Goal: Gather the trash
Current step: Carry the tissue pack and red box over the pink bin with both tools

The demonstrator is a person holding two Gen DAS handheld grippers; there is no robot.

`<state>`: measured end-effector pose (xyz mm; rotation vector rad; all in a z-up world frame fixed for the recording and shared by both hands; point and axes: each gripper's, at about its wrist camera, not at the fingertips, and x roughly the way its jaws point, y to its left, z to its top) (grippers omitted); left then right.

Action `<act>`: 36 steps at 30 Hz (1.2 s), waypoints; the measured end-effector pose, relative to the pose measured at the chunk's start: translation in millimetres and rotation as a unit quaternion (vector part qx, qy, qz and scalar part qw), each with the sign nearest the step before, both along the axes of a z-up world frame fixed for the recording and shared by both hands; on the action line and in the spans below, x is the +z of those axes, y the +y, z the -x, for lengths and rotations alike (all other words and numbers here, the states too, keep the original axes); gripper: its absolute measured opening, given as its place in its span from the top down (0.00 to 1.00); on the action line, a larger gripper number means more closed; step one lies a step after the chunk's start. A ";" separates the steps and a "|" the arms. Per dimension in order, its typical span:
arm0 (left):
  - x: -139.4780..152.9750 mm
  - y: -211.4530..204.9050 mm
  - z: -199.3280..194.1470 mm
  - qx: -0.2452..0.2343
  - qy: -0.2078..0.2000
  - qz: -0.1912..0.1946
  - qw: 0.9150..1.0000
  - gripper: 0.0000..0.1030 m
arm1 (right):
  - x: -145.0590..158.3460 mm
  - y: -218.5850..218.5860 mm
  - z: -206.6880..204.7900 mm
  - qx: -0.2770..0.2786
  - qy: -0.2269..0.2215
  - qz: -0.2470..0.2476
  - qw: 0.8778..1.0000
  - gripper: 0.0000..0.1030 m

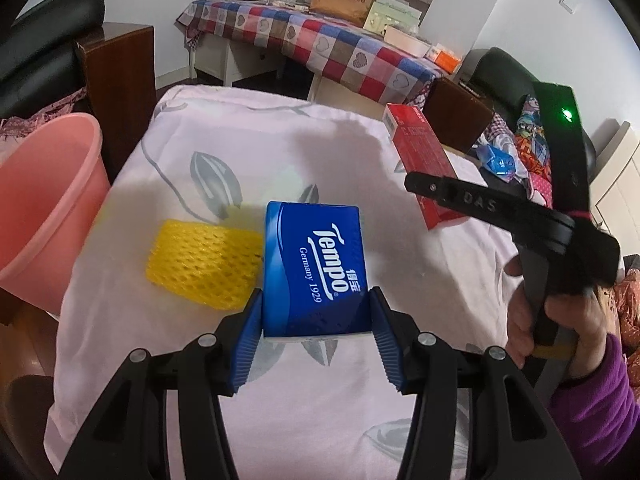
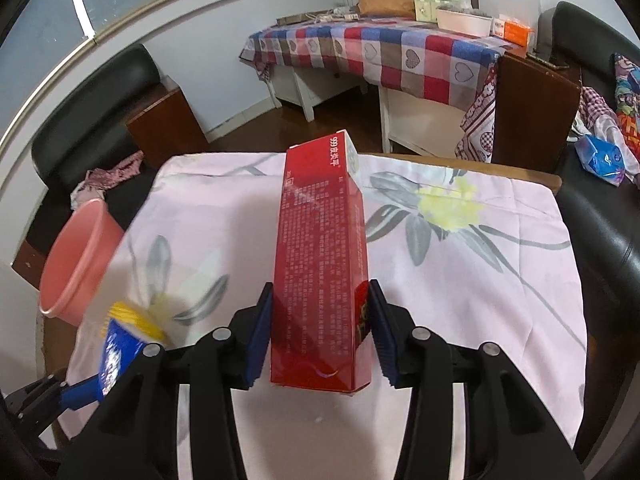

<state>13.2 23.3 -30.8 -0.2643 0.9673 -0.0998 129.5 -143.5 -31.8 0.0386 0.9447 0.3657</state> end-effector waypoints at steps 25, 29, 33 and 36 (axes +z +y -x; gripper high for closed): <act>81.3 113.3 37.0 0.098 -0.106 -0.021 0.989 0.50 | 82.8 79.1 47.9 0.072 -0.054 -0.057 0.994 0.55; 84.1 147.4 46.7 0.133 -0.109 -0.023 0.985 0.50 | 87.5 113.5 52.7 0.102 -0.052 -0.064 0.991 0.55; 83.5 182.1 55.5 0.167 -0.110 -0.025 0.979 0.50 | 87.4 154.1 58.2 0.138 -0.042 -0.068 0.987 0.55; 78.1 204.3 59.4 0.187 -0.105 -0.029 0.976 0.50 | 85.1 183.6 61.4 0.160 -0.032 -0.070 0.984 0.55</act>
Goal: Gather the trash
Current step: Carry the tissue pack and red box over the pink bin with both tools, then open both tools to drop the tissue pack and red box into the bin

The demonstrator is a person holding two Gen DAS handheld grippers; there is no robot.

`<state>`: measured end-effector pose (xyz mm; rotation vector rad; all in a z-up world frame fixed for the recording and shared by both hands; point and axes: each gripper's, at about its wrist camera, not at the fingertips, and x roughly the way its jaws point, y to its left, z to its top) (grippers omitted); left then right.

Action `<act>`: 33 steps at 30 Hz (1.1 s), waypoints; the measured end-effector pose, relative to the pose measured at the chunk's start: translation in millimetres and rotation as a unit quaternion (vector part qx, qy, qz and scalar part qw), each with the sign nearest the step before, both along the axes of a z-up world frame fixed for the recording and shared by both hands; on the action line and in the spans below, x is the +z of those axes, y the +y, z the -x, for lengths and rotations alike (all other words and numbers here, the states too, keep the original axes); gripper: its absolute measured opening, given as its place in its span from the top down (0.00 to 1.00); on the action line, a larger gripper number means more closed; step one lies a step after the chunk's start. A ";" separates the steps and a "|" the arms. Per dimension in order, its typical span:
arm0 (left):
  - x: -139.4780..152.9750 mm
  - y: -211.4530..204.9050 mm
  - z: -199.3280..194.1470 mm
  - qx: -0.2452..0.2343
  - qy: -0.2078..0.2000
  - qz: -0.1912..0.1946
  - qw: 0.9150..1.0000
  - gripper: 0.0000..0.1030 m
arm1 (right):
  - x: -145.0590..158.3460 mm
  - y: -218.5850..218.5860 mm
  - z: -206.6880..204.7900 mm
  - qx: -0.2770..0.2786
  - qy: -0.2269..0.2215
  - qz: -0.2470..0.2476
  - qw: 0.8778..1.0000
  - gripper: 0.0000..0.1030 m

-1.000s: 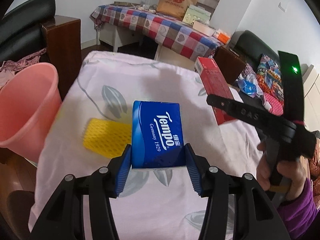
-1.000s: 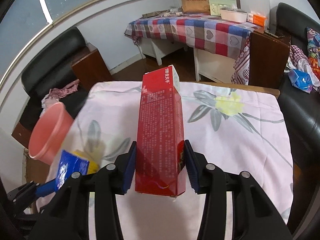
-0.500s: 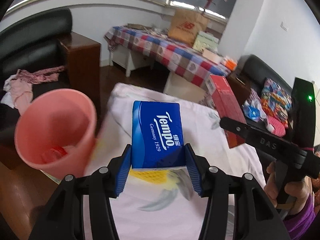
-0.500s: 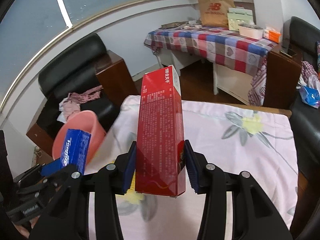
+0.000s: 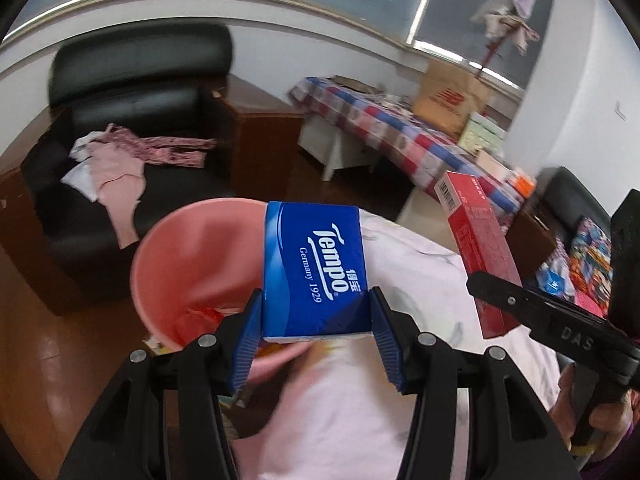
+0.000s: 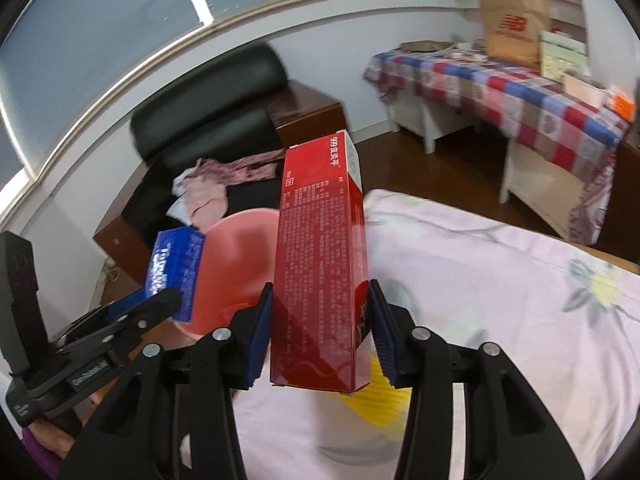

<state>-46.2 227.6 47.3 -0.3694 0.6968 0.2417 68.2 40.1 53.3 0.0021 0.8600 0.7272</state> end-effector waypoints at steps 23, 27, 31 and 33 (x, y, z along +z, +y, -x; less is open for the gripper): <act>-62.3 79.3 -6.4 0.052 0.061 0.016 0.997 0.50 | -59.3 128.1 -12.6 0.056 0.094 0.053 0.993 0.55; -68.5 81.2 -9.2 0.050 0.067 0.014 0.996 0.50 | -68.3 135.6 -14.5 0.053 0.094 0.067 0.992 0.55; -74.4 82.9 -12.9 0.049 0.074 0.014 0.996 0.50 | -75.9 140.7 -17.0 0.048 0.097 0.077 0.991 0.55; -76.4 82.9 -14.5 0.050 0.076 0.012 0.996 0.50 | -79.5 143.5 -18.3 0.046 0.099 0.082 0.991 0.55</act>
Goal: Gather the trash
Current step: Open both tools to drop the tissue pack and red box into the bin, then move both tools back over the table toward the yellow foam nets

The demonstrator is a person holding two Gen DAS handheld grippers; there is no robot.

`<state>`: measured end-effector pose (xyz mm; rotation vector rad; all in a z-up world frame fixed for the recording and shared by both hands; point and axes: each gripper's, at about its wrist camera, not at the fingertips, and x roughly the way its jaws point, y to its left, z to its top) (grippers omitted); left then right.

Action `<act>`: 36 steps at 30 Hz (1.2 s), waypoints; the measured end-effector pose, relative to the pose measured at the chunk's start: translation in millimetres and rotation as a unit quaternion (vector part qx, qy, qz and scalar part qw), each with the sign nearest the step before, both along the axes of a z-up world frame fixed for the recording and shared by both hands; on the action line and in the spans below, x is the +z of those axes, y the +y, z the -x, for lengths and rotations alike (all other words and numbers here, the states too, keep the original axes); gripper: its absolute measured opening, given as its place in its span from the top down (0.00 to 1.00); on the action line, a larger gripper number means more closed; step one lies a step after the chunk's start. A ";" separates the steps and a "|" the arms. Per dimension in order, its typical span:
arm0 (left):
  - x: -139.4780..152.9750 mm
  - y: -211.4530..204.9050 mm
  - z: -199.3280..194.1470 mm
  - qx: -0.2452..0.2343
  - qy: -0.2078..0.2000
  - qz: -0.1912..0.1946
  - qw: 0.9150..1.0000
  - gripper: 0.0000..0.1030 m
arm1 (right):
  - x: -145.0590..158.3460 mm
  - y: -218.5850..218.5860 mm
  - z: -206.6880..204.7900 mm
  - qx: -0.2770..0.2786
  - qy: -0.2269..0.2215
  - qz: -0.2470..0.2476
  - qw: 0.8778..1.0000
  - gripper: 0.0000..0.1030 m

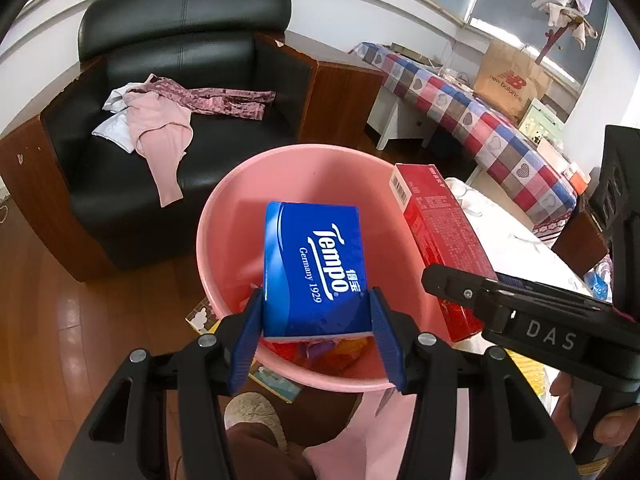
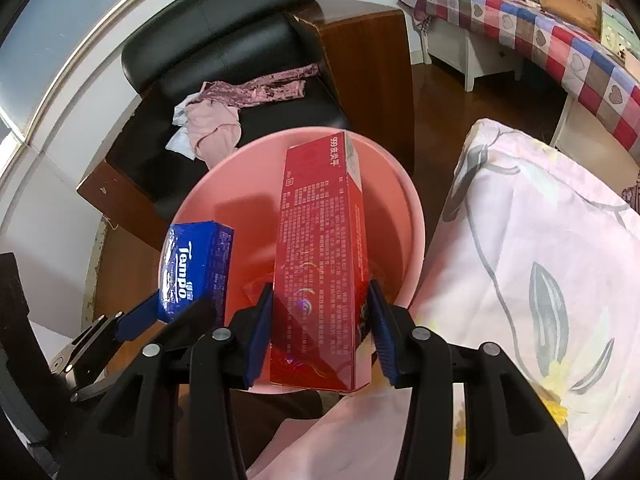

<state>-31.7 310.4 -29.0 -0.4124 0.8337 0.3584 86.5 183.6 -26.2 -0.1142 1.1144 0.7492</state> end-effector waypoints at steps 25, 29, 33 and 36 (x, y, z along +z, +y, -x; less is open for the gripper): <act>-6.4 4.3 -7.6 0.006 0.013 0.003 1.000 0.48 | -3.1 3.2 -6.5 -0.017 -0.015 0.009 1.000 0.55; -4.4 3.4 -7.5 0.005 0.010 0.002 1.000 0.48 | 2.3 -2.5 -4.4 -0.015 -0.022 0.004 1.000 0.55; 2.4 -1.0 -5.0 0.004 0.005 -0.001 1.000 0.48 | 9.5 -12.9 -1.5 -0.014 -0.027 -0.004 1.000 0.55; 9.7 -5.9 -2.0 0.001 -0.002 -0.004 1.000 0.48 | 17.6 -23.6 2.4 -0.014 -0.037 -0.011 0.999 0.55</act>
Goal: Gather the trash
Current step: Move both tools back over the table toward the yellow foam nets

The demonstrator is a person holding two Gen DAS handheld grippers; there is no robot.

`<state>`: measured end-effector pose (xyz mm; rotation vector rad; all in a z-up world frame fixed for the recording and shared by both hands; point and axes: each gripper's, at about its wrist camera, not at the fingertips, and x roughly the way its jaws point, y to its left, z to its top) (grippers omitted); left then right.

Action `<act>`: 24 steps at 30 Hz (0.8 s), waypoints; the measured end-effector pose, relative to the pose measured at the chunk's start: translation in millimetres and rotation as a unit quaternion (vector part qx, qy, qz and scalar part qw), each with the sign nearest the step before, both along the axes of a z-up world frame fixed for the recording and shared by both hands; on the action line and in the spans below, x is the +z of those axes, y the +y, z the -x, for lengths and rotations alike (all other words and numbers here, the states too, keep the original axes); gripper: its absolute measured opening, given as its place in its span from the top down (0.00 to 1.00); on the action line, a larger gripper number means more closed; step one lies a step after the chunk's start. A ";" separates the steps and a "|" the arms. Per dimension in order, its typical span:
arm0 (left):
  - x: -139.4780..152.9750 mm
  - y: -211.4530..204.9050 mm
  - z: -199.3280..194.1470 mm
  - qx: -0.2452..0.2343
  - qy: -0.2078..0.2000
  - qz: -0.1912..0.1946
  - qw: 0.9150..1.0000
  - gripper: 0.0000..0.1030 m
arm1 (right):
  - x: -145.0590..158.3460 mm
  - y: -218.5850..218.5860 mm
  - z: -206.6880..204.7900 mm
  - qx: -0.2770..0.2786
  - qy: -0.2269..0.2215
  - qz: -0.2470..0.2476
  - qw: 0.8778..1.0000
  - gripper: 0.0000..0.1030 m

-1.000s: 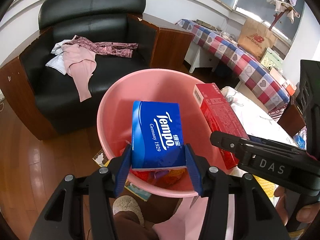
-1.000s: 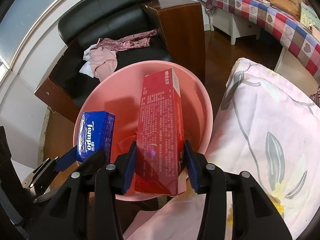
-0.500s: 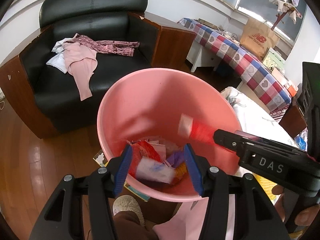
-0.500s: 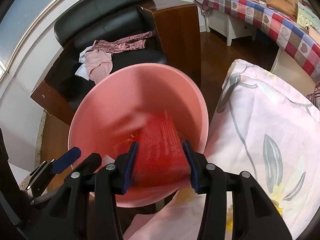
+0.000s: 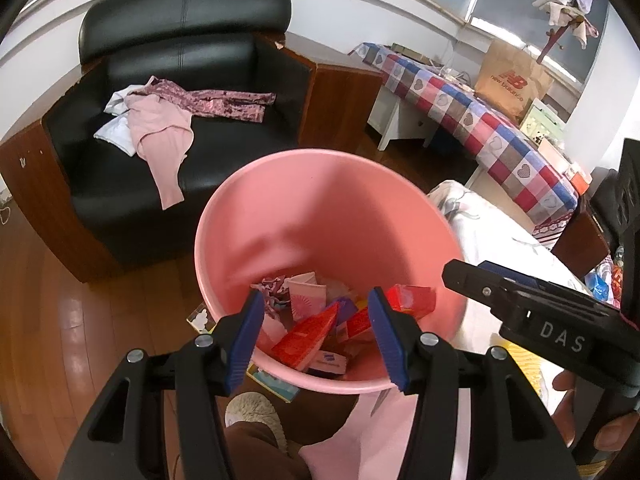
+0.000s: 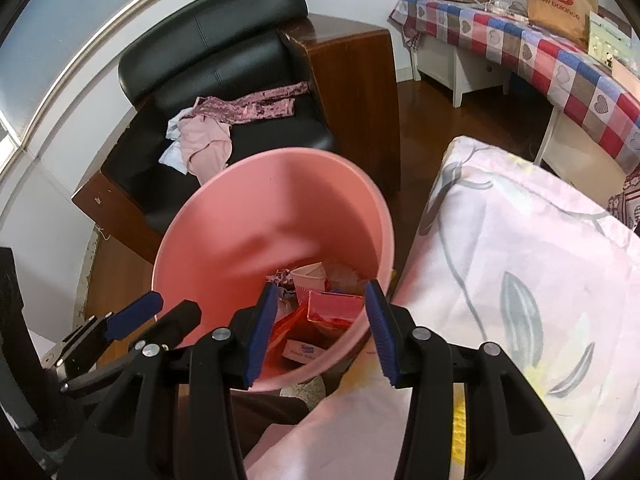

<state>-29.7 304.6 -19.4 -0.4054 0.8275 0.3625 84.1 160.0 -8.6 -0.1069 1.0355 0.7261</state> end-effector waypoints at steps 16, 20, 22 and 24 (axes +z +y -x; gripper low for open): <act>32.6 -50.4 7.9 -0.037 -0.020 -0.015 0.999 0.48 | 31.6 -86.1 15.5 -0.038 -0.044 -0.033 0.998 0.55; 38.2 -68.0 8.2 -0.056 -0.023 -0.017 0.998 0.48 | 35.5 -114.7 21.4 -0.050 -0.055 -0.033 0.997 0.55; 39.3 -75.3 6.3 -0.065 -0.024 -0.017 0.997 0.48 | 36.6 -128.6 24.6 -0.057 -0.061 -0.030 0.996 0.55; 39.2 -82.8 5.6 -0.074 -0.024 -0.014 0.997 0.49 | 36.1 -143.5 27.7 -0.063 -0.065 -0.024 0.996 0.55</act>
